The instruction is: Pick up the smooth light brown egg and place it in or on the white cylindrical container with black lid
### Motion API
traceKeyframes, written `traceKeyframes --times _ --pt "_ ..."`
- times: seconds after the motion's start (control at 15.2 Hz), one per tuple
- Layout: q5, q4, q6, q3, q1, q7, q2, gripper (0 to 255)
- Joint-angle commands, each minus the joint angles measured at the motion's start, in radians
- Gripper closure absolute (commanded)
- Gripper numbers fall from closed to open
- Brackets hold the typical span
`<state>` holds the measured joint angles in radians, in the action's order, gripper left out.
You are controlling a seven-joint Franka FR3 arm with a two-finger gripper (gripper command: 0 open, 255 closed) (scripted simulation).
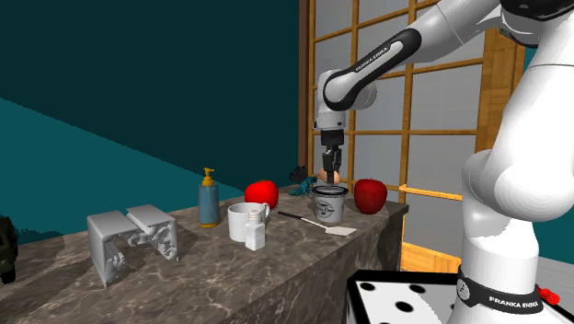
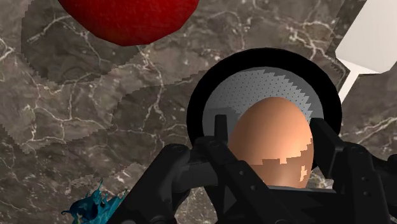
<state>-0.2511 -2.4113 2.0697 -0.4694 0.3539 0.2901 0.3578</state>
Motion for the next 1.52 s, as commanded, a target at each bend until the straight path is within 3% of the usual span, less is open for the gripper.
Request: traceKeyframes --times 0.0,0.46,0.53,0.86,1.12,1.45 --pt "-0.002 -0.014 0.020 -0.004 0.002 0.001 -0.004 255" --pt "-0.002 -0.014 0.020 -0.004 0.001 0.001 -0.005 255" --pt "-0.002 -0.014 0.020 -0.004 0.001 0.001 -0.005 0" --pt "-0.002 -0.014 0.020 -0.004 0.001 0.001 -0.005 0" --pt "0.004 0.078 -0.117 0.023 -0.003 -0.002 0.040 0" --pt "0.005 0.078 -0.117 0.023 -0.003 -0.002 0.040 0"
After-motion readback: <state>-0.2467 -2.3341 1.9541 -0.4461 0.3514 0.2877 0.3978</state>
